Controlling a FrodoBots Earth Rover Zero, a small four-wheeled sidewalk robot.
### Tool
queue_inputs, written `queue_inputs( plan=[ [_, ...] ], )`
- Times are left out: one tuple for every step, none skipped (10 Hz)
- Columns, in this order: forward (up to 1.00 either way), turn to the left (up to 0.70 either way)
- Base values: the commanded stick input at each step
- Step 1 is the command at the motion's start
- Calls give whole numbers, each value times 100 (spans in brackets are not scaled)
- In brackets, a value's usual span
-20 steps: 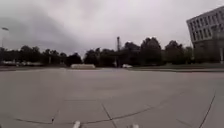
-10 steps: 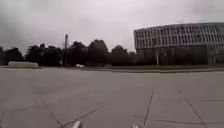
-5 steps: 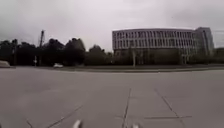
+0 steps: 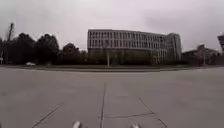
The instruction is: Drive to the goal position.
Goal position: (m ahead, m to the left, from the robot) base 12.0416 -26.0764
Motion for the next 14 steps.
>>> queue_inputs(
  plan=[
    [0,-69],
    [0,-69],
    [0,-69],
    [0,-69],
    [0,-68],
    [0,-68],
    [0,-69],
    [0,-67],
    [0,-67],
    [0,-66],
    [0,-66],
    [0,-66],
    [0,-67],
    [0,-67]
  ],
)
